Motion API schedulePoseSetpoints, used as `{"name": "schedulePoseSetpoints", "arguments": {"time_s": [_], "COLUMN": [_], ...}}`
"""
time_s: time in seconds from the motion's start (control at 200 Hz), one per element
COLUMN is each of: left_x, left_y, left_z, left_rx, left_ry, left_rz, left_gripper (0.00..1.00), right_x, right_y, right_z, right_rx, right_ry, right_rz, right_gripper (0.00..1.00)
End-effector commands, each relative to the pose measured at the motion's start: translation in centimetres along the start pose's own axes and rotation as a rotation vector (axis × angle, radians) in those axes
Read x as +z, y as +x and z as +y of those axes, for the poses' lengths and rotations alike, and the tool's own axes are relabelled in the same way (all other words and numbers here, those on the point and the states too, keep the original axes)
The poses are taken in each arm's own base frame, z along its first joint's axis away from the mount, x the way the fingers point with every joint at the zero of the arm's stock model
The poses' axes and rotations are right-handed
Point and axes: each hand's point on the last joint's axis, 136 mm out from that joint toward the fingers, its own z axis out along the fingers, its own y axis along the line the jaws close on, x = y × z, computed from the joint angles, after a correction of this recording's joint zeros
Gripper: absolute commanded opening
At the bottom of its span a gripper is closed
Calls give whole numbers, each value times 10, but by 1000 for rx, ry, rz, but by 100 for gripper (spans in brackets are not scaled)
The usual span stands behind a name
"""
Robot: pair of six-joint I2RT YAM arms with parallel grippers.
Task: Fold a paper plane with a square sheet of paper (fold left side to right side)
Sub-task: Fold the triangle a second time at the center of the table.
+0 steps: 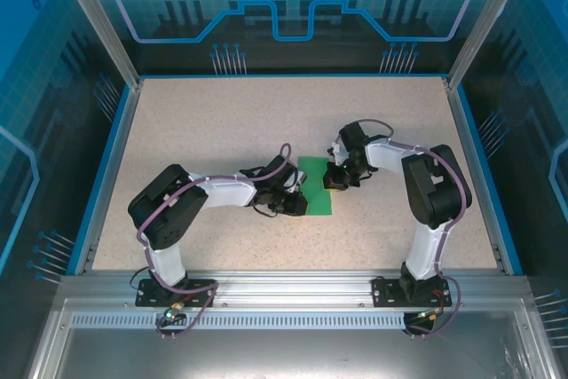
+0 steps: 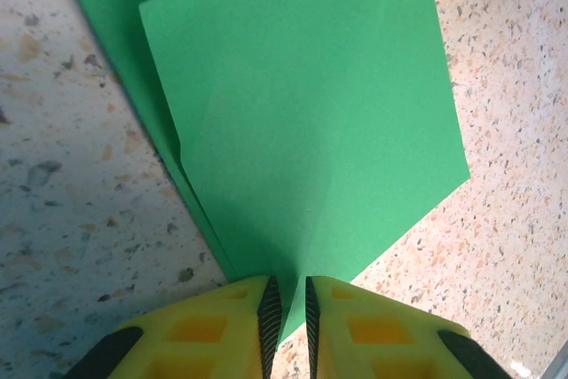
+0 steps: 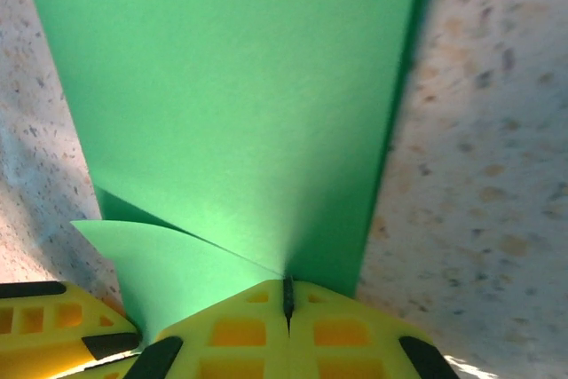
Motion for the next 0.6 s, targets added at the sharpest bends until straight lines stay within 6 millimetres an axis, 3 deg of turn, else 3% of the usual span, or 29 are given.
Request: {"name": "schedulePoseSetpoints", "arguments": {"time_s": [0.0, 0.235, 0.36, 0.59], "left_x": [12, 7, 4, -2], "left_y": [44, 38, 33, 25], "left_z": [44, 37, 31, 22], "left_rx": [-36, -29, -22, -15], "left_ry": [-155, -133, -113, -93], "left_rz": [128, 103, 83, 55], "left_gripper": [21, 21, 21, 22], "right_x": [-2, -25, -40, -20], "right_y": [-11, -23, -22, 12], "right_z": [-34, -29, -1, 38], "right_rx": [25, 11, -23, -53], "right_ry": [113, 102, -4, -146], "right_rz": [-19, -77, -123, -50], "right_gripper": [0, 0, 0, 0]}}
